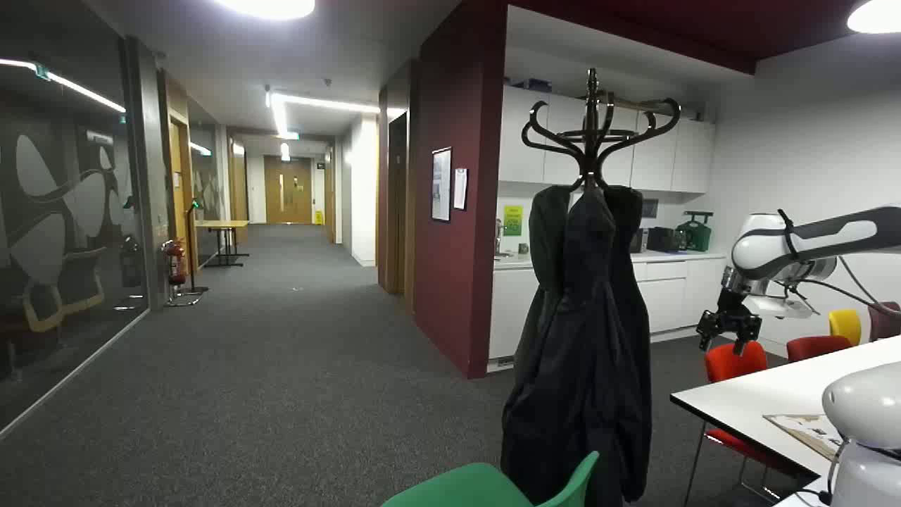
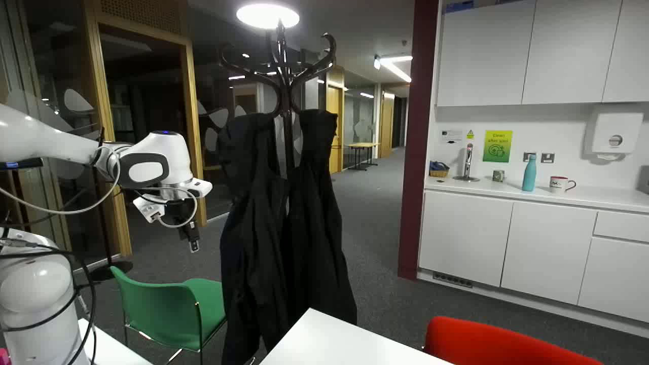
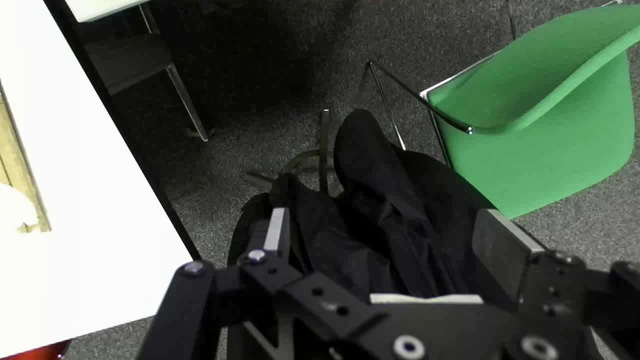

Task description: Put the middle jersey on the seat of the chair

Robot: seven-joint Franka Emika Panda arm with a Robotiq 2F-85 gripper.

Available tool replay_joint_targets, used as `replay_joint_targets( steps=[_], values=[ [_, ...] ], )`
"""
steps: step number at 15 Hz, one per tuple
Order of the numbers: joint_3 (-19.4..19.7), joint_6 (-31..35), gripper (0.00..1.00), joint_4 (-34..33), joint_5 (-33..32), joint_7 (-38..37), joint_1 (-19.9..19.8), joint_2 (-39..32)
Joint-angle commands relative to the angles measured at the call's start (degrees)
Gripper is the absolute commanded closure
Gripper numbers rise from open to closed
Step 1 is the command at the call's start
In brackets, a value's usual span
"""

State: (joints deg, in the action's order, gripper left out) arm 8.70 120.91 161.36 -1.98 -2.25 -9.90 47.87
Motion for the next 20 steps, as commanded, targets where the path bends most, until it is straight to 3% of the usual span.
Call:
replay_joint_targets(
  steps=[1, 6, 10, 14, 20],
  values=[
    [-0.5, -0.2, 0.00, -0.1, 0.4, 0.4, -0.5, -0.1],
    [-0.9, 3.8, 0.00, -0.6, -0.6, 1.8, 0.1, -0.4],
    [-3.9, 12.4, 0.00, -0.9, -1.9, 3.6, 2.2, -2.6],
    [-7.8, 21.6, 0.00, -3.4, -0.5, 0.2, 4.9, -8.5],
    [-13.0, 25.6, 0.00, -12.6, -1.8, -7.4, 3.2, -15.3]
  ],
)
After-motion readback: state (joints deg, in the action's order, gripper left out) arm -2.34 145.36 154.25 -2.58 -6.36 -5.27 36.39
